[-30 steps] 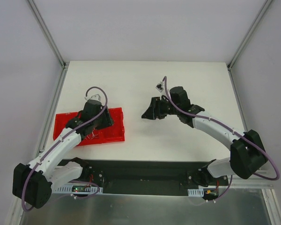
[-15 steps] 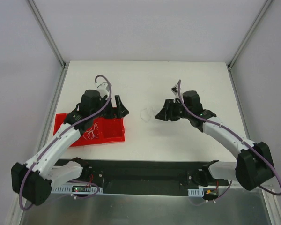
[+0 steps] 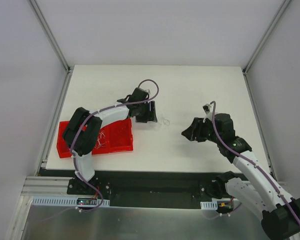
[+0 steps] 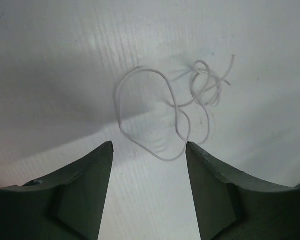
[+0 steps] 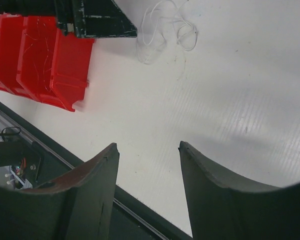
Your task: Untangle the cables
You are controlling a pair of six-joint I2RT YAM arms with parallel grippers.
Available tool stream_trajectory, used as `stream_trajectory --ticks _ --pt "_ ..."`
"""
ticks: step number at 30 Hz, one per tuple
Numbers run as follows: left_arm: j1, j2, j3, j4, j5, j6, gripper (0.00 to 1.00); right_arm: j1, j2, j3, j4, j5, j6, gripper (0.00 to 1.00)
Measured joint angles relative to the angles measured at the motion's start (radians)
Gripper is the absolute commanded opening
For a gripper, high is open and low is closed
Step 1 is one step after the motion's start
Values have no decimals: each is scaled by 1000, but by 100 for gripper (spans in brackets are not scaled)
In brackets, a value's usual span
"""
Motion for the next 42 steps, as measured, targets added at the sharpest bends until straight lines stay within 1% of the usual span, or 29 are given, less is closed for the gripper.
stream_trajectory --ticks 1,5,10,12,15,17,21,24,25,26,29,32,36,42 --pt "0 21 5 0 -6 -12 54 -2 -13 -6 -6 2 -1 55" --pt "0 90 30 13 -14 -48 54 -2 -17 -27 -14 3 -5 55" --pt "0 100 31 40 -14 -70 54 -4 30 -34 -10 -3 -4 55" --pt "-1 93 17 70 -15 -76 59 -5 57 -36 7 -5 -1 55" --pt "-1 51 -42 97 -22 -79 67 -6 161 -24 49 -4 19 54" --pt "-3 16 -82 106 -22 -77 67 -7 259 9 72 5 46 50" --pt "-12 -55 -140 127 -16 -55 62 -17 477 140 117 39 117 47" --pt "-28 -92 -150 145 6 -9 48 -21 611 239 186 45 160 44" --pt "-32 -97 -149 155 18 9 45 -23 657 275 202 45 172 44" --pt "-38 -101 -149 165 28 28 45 -23 700 311 218 45 183 44" --pt "-55 -102 -151 175 44 68 52 -26 819 397 259 44 211 42" --pt "-60 -108 -158 180 36 83 52 -26 911 447 293 28 240 39" --pt "-58 -125 -164 181 11 93 49 -26 992 474 327 7 270 37" --pt "-23 -134 -154 164 -9 93 40 -26 1053 492 355 -8 292 34"
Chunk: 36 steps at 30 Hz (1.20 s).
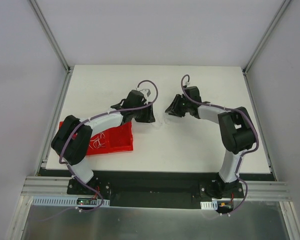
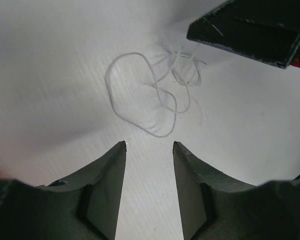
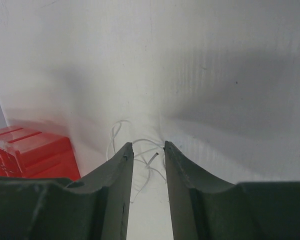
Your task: Untangle the cables
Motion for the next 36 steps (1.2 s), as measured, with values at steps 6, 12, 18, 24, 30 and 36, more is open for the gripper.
stream_trajectory --ticks 6,12,18,24,30,36 --pt "71 63 70 -47 1 1 37 11 32 5 28 -4 9 20" --pt "68 108 92 -66 48 23 43 23 47 6 37 -5 15 0" --pt "8 105 75 -18 85 93 40 23 35 -3 48 -8 22 0" --pt "0 55 -2 15 105 111 53 18 -99 -79 32 -29 26 0" --pt "4 -62 -47 59 158 106 69 8 -284 -126 16 -75 20 0" --pt "3 -197 -72 119 269 103 62 6 -430 -143 -44 -109 -2 0"
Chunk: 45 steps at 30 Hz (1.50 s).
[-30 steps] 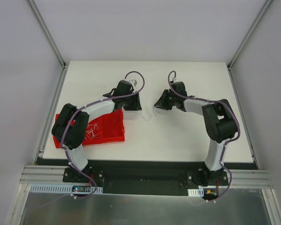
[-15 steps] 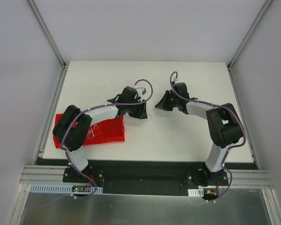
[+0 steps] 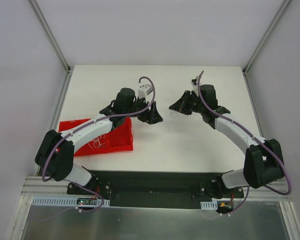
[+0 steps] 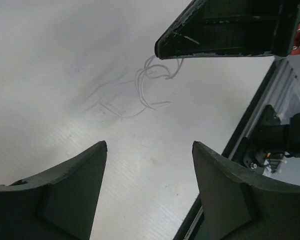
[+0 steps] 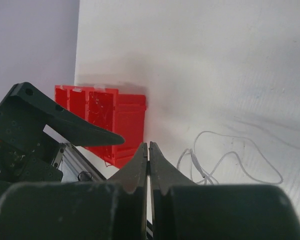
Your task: Untangle the cables
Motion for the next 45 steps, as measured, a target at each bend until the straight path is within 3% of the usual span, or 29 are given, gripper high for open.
stream_trajectory --ticks 3,10,13,20,22,25,35,45 --pt "0 -49 -1 18 54 -2 52 0 -62 -3 -27 -16 -6 0" --pt "-2 -62 6 38 166 -35 39 0 -164 -15 -60 -66 -28 0" --pt "-2 -62 6 43 200 -49 40 0 -190 -18 -70 -105 -46 0" --pt "-2 -62 6 88 290 -71 52 0 -245 -19 -79 -243 -96 0" --pt "-2 -62 6 110 326 -82 52 0 -264 -19 -79 -277 -106 0" --pt "-2 -58 6 144 372 -105 43 0 -291 -19 -77 -319 -113 0" --pt "-15 -41 -3 307 489 -194 33 0 -311 -49 -46 -393 -105 0" --pt "-15 -34 -5 324 486 -209 42 0 -334 -53 -19 -431 -95 0"
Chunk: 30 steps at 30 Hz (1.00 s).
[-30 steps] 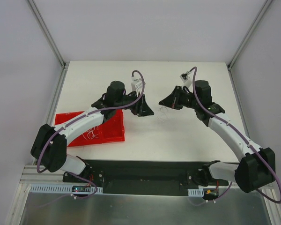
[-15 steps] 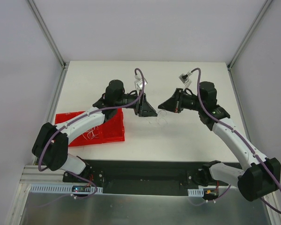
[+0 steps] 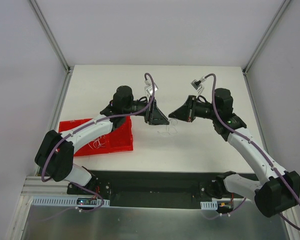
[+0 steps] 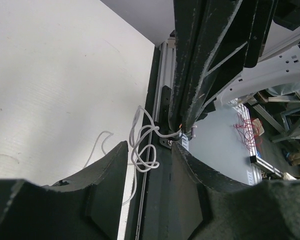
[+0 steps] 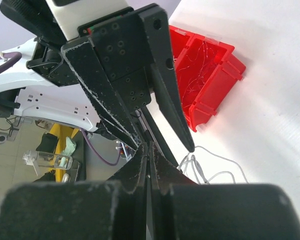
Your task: Untangle the cables
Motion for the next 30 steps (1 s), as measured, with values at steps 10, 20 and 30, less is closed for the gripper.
stream_trajectory --ticks 10,20,30 --pt "0 2 0 -2 -15 3 35 0 -13 -14 22 -17 18 0" --pt "-33 24 0 -12 -9 5 10 0 -18 -14 41 -21 37 0" --pt "-33 17 -9 -16 -44 29 0 -1 -39 -42 48 -14 34 0"
